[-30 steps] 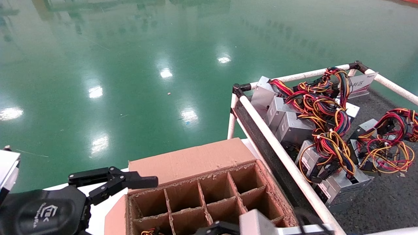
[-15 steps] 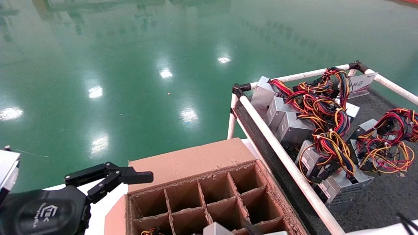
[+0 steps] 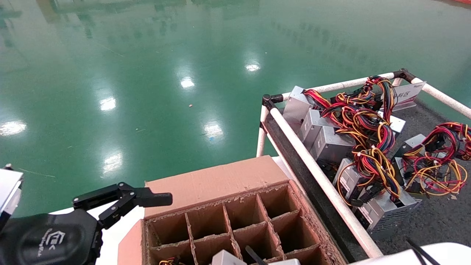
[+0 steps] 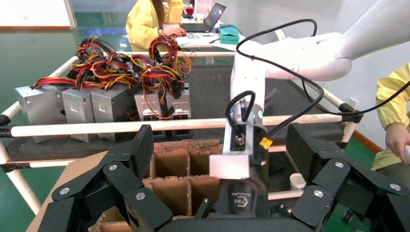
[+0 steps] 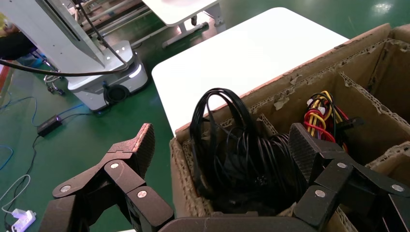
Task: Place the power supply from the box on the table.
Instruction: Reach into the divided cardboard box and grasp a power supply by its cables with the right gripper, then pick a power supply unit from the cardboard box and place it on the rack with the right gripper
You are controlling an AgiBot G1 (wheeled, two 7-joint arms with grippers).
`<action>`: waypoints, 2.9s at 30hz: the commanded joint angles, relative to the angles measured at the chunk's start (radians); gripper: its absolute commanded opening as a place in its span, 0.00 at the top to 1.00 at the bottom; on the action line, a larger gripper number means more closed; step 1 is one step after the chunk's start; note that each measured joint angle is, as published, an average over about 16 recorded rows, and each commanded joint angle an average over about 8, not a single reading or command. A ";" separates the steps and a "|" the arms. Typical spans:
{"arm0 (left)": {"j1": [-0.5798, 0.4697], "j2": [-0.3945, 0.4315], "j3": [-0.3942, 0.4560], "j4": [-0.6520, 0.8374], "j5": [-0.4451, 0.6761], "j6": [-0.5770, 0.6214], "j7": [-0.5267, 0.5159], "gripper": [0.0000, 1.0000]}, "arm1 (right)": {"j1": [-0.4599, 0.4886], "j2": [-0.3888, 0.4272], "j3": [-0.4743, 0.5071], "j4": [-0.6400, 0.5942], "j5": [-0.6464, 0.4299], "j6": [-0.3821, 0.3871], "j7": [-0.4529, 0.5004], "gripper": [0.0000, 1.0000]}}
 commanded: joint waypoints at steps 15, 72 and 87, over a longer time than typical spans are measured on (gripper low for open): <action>0.000 0.000 0.000 0.000 0.000 0.000 0.000 0.00 | 0.041 -0.078 -0.015 -0.138 -0.026 0.010 -0.064 0.12; 0.000 0.000 0.001 0.000 -0.001 0.000 0.001 0.00 | 0.042 -0.069 -0.003 -0.175 -0.008 0.006 -0.067 1.00; 0.000 0.000 0.001 0.000 -0.001 0.000 0.001 0.00 | 0.063 0.011 0.062 -0.041 0.118 -0.009 0.117 1.00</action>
